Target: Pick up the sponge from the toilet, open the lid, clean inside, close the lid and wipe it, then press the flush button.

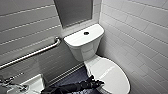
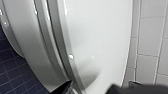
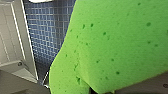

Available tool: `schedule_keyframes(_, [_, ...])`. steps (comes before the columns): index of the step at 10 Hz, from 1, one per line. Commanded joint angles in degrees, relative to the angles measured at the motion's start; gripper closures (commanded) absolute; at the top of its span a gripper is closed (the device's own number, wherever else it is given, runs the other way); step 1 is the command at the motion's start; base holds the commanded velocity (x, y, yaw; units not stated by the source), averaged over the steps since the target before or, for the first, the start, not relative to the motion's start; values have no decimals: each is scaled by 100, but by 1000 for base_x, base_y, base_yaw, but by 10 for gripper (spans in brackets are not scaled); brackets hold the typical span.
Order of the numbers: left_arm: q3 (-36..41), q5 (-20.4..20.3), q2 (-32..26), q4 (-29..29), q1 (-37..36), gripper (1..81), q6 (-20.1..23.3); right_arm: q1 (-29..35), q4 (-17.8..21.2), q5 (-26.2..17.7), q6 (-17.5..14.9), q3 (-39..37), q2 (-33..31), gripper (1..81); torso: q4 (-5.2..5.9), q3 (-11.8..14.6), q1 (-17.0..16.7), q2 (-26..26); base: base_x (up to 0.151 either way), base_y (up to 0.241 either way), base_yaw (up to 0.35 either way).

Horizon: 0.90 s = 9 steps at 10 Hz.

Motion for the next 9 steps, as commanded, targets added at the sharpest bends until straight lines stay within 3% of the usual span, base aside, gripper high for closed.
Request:
schedule_keyframes(1, [-194,337,302,-103,-635,10,-22,-157,-190,-192,10,44,-173,811,0,0,0,0,0,0,0])
schedule_keyframes(9, [-898,275,734,-103,-443,10,-22,-131,-172,-200,10,9,-93,811,0,0,0,-2,0,0,0])
